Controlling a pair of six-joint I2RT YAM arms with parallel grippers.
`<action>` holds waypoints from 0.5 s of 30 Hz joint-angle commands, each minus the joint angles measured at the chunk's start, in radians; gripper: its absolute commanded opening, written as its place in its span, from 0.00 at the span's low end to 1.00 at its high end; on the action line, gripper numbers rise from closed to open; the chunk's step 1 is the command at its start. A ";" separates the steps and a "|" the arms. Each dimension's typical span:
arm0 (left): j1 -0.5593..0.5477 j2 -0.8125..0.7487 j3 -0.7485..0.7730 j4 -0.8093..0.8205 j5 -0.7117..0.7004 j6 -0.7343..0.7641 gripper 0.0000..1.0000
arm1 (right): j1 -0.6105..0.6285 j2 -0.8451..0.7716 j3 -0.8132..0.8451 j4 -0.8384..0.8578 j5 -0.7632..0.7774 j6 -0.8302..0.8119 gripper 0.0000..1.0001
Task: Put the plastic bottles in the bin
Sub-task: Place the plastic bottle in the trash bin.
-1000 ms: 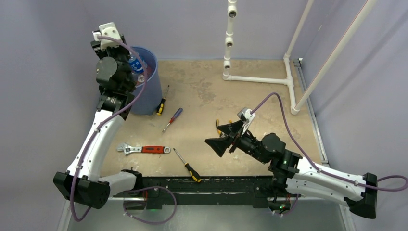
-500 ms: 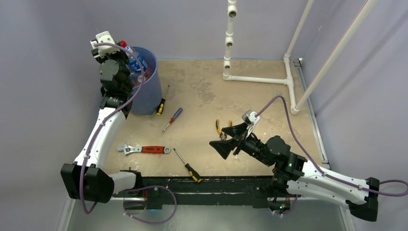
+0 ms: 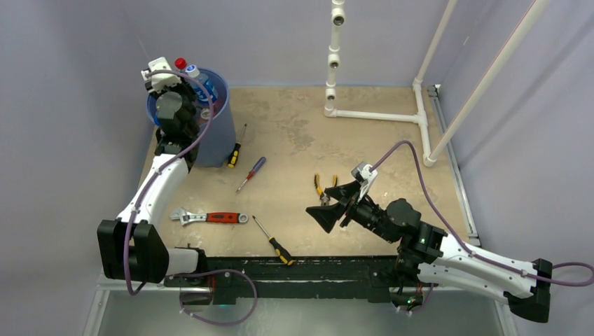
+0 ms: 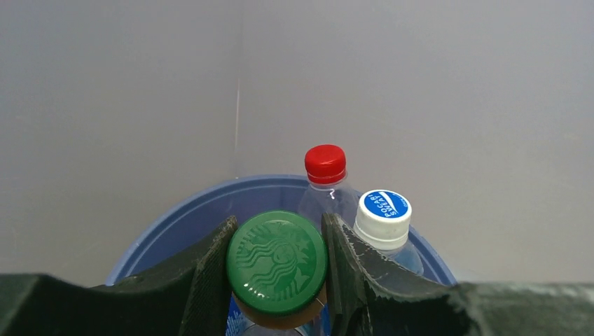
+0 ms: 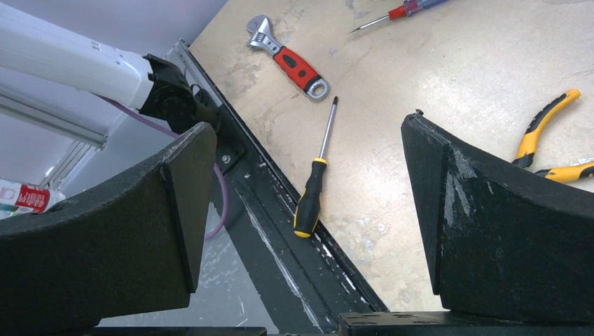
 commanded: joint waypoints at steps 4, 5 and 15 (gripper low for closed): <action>0.016 -0.014 -0.010 -0.093 0.005 -0.021 0.00 | 0.002 -0.010 -0.009 0.006 0.021 -0.013 0.99; 0.015 -0.017 -0.021 -0.092 0.002 -0.021 0.00 | 0.002 -0.012 -0.010 0.010 0.019 -0.012 0.99; 0.016 -0.054 -0.006 -0.244 0.046 -0.128 0.39 | 0.002 -0.035 -0.017 -0.008 0.017 -0.009 0.99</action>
